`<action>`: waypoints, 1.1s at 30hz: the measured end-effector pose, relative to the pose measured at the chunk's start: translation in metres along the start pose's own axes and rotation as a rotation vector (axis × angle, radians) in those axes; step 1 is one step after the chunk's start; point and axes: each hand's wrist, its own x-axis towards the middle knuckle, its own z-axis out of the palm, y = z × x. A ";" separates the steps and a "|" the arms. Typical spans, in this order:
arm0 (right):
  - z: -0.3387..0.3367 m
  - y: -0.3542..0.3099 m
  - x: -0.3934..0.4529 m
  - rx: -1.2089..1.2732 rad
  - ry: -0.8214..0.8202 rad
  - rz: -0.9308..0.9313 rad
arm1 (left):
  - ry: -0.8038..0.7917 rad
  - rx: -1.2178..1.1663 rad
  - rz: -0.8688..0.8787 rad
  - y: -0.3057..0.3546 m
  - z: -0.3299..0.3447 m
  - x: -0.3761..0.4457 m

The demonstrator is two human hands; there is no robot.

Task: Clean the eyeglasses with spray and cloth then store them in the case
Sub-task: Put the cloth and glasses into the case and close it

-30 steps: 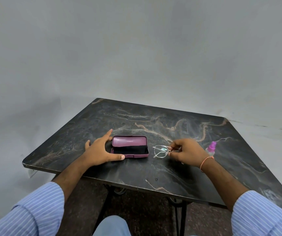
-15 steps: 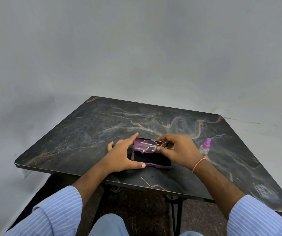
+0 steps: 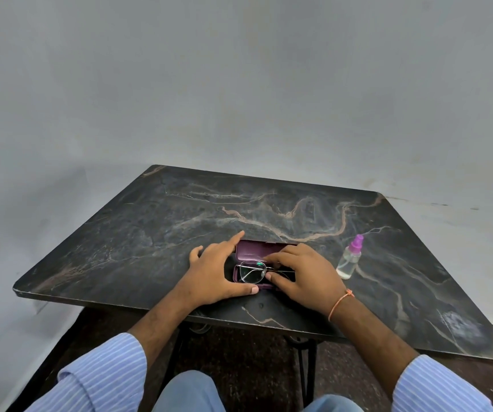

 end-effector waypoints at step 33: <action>-0.010 -0.005 -0.033 -0.170 0.274 0.070 | 0.088 -0.088 0.114 0.004 -0.003 -0.007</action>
